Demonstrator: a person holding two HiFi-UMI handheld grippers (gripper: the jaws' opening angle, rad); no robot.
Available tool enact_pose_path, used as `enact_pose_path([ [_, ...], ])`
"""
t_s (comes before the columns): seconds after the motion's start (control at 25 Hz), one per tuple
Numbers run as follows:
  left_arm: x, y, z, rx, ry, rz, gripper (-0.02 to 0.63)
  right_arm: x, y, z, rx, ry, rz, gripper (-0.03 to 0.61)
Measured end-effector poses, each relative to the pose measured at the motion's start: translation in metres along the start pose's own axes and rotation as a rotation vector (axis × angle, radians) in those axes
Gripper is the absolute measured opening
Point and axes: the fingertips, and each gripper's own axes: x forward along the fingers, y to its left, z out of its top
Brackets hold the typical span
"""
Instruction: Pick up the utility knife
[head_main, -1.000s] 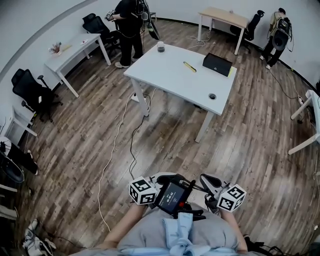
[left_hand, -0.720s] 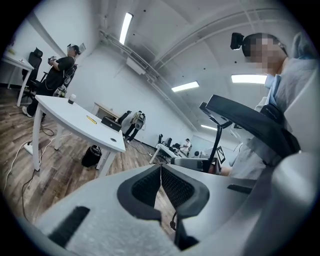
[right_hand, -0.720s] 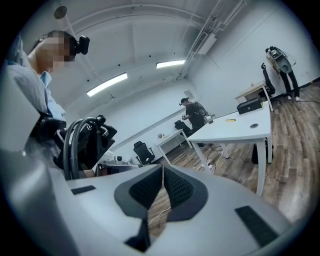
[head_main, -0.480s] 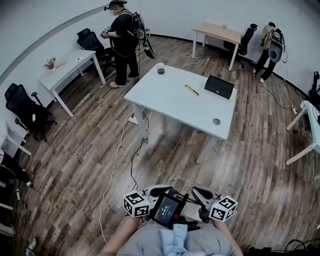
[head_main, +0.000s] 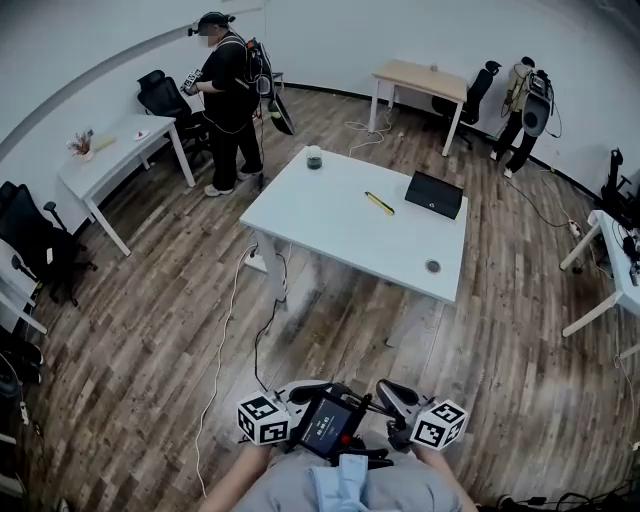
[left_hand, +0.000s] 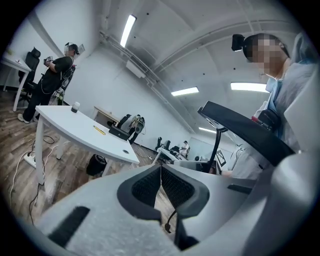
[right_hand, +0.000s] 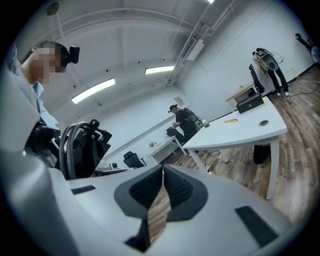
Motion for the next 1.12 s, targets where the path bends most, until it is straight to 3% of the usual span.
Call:
enact_pose_path([
  [0.28,0.025,0.022,0.012,-0.014,0.027,-0.035,0.018,0.015,-0.022,0.014,-0.015,0.013,-0.036,0.031],
  [0.64,0.077,0.070,0.032,-0.027,0.060,-0.009,0.018,0.046,-0.083,0.054,-0.034,0.031,-0.024,0.031],
  [0.92,0.128,0.111,0.064,-0.021,0.073,0.060,0.018,0.069,-0.136,0.105,-0.039,0.029,0.009,0.031],
  [1.12,0.161,0.133,0.084,-0.038,0.036,0.101,0.018,0.078,-0.168,0.127,-0.076,0.061,0.035,0.031],
])
